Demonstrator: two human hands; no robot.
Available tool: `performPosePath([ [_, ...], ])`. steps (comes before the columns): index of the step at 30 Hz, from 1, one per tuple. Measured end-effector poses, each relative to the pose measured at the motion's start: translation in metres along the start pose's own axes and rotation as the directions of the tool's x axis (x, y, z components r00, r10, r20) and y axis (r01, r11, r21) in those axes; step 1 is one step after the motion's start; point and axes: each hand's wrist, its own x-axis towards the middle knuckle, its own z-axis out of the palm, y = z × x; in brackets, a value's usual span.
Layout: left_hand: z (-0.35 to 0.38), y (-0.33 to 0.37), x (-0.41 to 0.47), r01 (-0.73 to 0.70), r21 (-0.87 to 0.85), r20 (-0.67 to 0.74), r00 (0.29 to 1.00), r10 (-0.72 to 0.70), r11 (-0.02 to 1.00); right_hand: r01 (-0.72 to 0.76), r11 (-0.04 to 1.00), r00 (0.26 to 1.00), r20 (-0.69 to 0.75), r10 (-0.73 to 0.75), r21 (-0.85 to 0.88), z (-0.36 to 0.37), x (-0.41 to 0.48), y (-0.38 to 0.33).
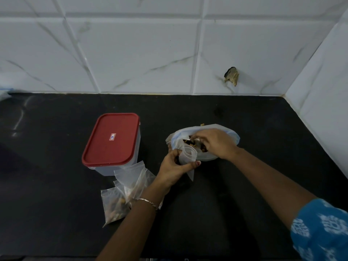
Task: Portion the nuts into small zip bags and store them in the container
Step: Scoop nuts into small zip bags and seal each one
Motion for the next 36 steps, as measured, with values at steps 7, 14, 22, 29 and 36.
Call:
performPosePath([
  [7, 0.002, 0.000, -0.003, -0.007, -0.058, 0.010, 1.000, 0.007, 0.998, 0.039, 0.996, 0.997, -0.056, -0.044, -0.081, -0.028, -0.006, 0.000],
  [14, 0.005, -0.002, -0.008, -0.017, -0.096, 0.009, 1.000, 0.018, 0.995, 0.034, 0.962, 0.991, -0.117, -0.068, -0.271, 0.005, -0.007, -0.009],
  [22, 0.006, -0.003, -0.007, 0.021, -0.139, 0.064, 0.998, -0.012, 0.990, -0.228, 0.859, 0.966, -0.007, 0.260, 0.458, 0.007, -0.019, 0.006],
  [29, 0.007, -0.005, -0.007, 0.003, -0.243, 0.092, 0.996, 0.020, 0.970, -0.419, 0.669, 0.872, 0.066, 0.486, 0.614, 0.017, -0.021, -0.005],
  [36, 0.007, -0.001, -0.001, 0.005, -0.258, 0.164, 0.986, 0.038, 0.966, -0.506, 0.461, 0.799, 0.194, 0.569, 0.729, 0.012, -0.019, -0.011],
])
